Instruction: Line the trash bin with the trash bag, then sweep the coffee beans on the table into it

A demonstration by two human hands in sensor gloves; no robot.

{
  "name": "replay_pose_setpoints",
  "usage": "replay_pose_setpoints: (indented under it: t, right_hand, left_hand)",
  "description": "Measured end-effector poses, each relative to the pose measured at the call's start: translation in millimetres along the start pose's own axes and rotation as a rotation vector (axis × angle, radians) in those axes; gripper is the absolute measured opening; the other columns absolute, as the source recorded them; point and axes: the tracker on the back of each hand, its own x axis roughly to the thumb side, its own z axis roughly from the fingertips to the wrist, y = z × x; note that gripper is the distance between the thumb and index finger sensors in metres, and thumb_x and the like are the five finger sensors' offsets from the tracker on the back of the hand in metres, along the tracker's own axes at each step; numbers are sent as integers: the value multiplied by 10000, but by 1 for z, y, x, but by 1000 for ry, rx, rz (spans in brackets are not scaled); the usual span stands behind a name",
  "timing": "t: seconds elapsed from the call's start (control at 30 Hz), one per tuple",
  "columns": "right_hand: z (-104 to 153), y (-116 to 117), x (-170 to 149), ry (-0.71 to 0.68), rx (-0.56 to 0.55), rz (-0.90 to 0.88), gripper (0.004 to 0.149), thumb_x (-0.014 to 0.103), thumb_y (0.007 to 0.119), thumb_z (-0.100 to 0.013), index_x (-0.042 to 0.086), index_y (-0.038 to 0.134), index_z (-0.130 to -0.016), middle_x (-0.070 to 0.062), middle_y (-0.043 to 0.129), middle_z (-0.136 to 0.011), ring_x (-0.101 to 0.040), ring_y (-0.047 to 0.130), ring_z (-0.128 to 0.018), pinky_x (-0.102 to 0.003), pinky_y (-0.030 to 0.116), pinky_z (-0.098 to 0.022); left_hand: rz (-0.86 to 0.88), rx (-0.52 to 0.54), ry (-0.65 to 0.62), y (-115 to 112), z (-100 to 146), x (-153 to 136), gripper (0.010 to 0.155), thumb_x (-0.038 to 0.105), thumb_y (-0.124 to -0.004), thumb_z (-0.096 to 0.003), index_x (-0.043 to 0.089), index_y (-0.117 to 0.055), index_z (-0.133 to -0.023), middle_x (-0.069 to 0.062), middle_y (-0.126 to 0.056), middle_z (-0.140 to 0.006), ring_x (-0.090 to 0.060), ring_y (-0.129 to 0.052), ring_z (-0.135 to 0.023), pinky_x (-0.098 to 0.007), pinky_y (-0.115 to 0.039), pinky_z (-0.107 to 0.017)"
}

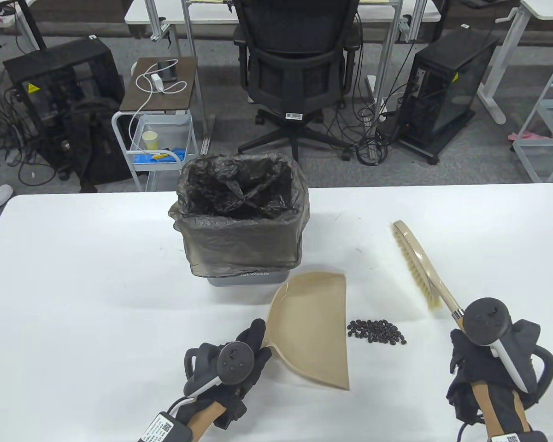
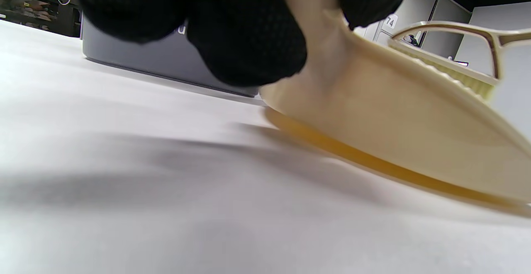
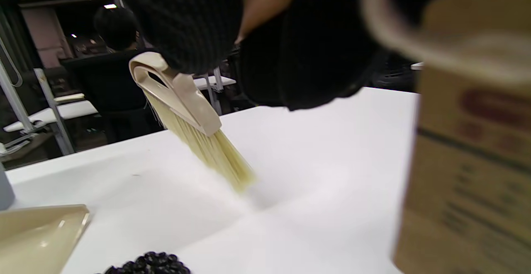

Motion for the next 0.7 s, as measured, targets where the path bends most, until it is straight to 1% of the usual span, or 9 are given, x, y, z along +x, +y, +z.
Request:
replay_pose_setpoints:
  t: [0.13,0.23,0.27,0.37,0.5,0.7]
  right_hand:
    - [11,-3,3,72,17,79,633,251,888,-410,15,720,-972,-213,1003,-652,-387,1006,-256,-598,777,-304]
    - [19,0,8,118,79,125,634,243,888,-406,-5,734,-969,-237,1020,-618,-393,1014,-210,-610,791,-260]
    - [23,0,11,111,120,112,635,251,879,-410,2,727,-974,-229,1023,-603,-381,1017,-192,-604,798,-248]
    - [28,2,18,85,190,84,639,255,867,-416,17,715,-989,-224,1031,-567,-361,1021,-152,-597,813,-199]
    - [34,3,31,32,232,69,641,273,861,-414,23,718,-987,-200,1044,-541,-330,1033,-122,-575,834,-169]
    - [40,9,48,-24,282,71,646,303,833,-428,43,683,-1000,-159,1037,-553,-286,1043,-133,-541,854,-174]
  left_hand:
    - [-4,3,3,0,0,0,633,452,-726,-598,118,-550,-1106,-135,-836,-1040,-163,-1040,-504,-447,-862,-403]
    - [11,8,17,0,0,-1,631,450,-744,-591,123,-568,-1101,-130,-847,-1034,-169,-1049,-514,-447,-866,-403]
    - [32,4,27,1,0,-2,633,451,-753,-587,123,-575,-1099,-130,-854,-1030,-169,-1054,-513,-445,-869,-398]
    - [96,-1,44,1,0,-4,633,448,-787,-574,126,-605,-1088,-131,-873,-1012,-178,-1065,-512,-438,-875,-385]
    - [164,-10,57,1,-1,-7,628,452,-818,-560,139,-635,-1073,-120,-897,-988,-181,-1079,-498,-420,-885,-359]
    - [207,-21,64,0,-2,-7,632,461,-852,-540,151,-664,-1057,-109,-917,-963,-176,-1095,-463,-401,-894,-315]
